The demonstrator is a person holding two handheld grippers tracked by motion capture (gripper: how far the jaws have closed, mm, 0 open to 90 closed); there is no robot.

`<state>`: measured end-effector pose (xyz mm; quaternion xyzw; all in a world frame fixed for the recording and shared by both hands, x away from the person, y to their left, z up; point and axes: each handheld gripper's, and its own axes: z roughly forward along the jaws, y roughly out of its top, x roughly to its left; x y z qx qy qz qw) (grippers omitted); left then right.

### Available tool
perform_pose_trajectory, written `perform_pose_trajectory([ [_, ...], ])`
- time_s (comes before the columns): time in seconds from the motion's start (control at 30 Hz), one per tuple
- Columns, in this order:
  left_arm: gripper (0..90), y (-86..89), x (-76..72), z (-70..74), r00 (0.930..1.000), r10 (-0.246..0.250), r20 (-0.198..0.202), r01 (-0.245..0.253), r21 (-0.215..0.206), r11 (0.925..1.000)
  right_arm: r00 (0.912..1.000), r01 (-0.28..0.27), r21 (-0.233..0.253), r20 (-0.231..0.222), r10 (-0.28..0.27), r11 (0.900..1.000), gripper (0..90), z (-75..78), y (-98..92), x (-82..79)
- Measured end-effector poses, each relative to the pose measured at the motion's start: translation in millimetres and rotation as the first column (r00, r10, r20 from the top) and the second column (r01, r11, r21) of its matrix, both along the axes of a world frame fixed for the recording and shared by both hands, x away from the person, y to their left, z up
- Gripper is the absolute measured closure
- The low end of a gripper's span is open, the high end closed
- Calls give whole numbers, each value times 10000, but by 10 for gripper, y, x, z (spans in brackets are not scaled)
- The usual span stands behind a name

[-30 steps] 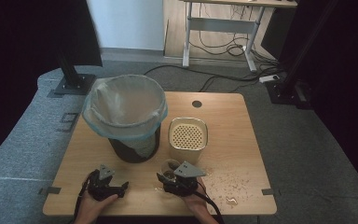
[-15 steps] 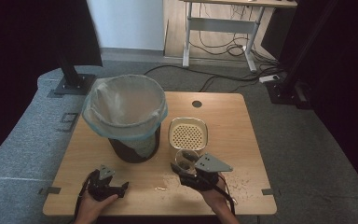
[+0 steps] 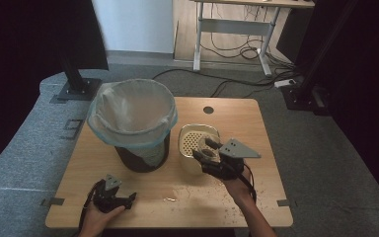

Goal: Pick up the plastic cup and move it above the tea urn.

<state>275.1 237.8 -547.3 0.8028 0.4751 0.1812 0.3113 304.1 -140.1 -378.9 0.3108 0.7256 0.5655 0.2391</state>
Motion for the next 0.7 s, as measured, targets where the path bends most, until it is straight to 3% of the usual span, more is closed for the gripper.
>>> perform_pose_trajectory([
  [0.23, 66, -1, -1, 0, 10000, -28, 1, 28, -1, 10000, 9993, 358, -274, 65, -356, 9990, 418, 101, -6, 211],
  [0.7, 69, -2, -2, 0, 10000, -64, 10, 64, -4, 10000, 9950, 980, -495, -119, -987, 9940, 418, 134, 10, 600],
])
